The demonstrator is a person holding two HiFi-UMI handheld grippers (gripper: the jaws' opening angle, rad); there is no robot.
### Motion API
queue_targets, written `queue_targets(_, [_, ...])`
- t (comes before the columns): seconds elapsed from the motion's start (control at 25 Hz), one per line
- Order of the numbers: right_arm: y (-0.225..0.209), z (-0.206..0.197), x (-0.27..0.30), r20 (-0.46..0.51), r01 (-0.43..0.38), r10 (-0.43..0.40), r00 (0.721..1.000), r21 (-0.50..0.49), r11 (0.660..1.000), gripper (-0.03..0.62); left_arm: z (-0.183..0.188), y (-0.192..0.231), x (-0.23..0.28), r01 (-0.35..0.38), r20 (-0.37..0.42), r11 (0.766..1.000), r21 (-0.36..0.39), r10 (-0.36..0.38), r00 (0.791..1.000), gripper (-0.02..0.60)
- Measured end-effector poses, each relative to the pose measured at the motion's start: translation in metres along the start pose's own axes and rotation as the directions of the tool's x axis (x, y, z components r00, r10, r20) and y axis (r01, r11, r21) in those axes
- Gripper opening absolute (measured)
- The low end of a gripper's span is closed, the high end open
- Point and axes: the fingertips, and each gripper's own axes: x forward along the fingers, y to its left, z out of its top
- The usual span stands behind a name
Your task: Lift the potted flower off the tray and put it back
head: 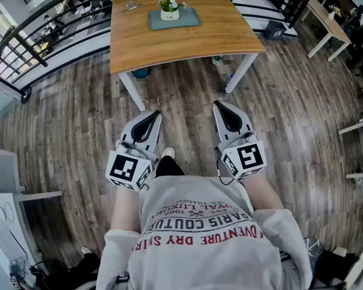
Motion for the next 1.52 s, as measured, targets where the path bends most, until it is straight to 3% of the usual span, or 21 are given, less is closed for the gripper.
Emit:
queue_targets(0.48, [-0.007, -0.002, -0.009, -0.012, -0.009, 0.009, 1.000, -0.016, 1.000, 0.026, 0.006, -0.005, 0.003, -0.007, 0.023, 1.000, -0.018, 0.008, 1.000, 0.012])
queue_targets(0.68, [-0.017, -0.005, -0.016, 0.005, -0.009, 0.009, 1.000, 0.031, 0.999, 0.028, 0.005, -0.012, 0.011, 0.007, 0.015, 1.000, -0.012, -0.007, 1.000, 0.012])
queue_targets(0.72, [-0.020, -0.007, -0.015, 0.000, -0.012, 0.012, 1.000, 0.048, 0.999, 0.079, 0.005, -0.013, 0.014, 0.011, 0.015, 1.000, -0.012, -0.011, 1.000, 0.012])
queue_targets(0.76, [-0.024, -0.009, -0.014, -0.010, -0.013, 0.014, 1.000, 0.060, 0.998, 0.263, 0.004, -0.014, 0.017, 0.016, 0.014, 1.000, -0.013, -0.015, 1.000, 0.012])
queue_targets(0.8, [-0.030, -0.011, -0.013, -0.017, -0.005, 0.006, 1.000, 0.061, 0.998, 0.354, 0.003, -0.015, 0.020, 0.019, 0.013, 1.000, -0.016, -0.019, 1.000, 0.012])
queue_targets(0.96, [-0.054, -0.010, -0.010, -0.018, 0.057, -0.057, 0.998, 0.029, 0.998, 0.374, 0.002, -0.013, 0.030, 0.022, 0.003, 1.000, -0.022, -0.021, 1.000, 0.012])
queue_targets(1.08, [-0.067, -0.009, 0.003, 0.004, 0.067, -0.067, 0.998, 0.012, 0.998, 0.443, -0.001, 0.000, 0.043, 0.011, -0.002, 1.000, -0.029, -0.012, 1.000, 0.012])
queue_targets(1.2, [-0.080, -0.016, 0.027, -0.003, 0.063, -0.063, 0.998, 0.025, 0.998, 0.454, -0.007, 0.019, 0.060, 0.009, -0.013, 0.999, -0.034, -0.010, 1.000, 0.012])
queue_targets(1.52, [-0.118, -0.029, 0.139, -0.046, 0.050, -0.049, 0.998, 0.028, 0.998, 0.457, -0.012, 0.107, 0.139, 0.019, -0.014, 0.999, -0.047, -0.020, 1.000, 0.012])
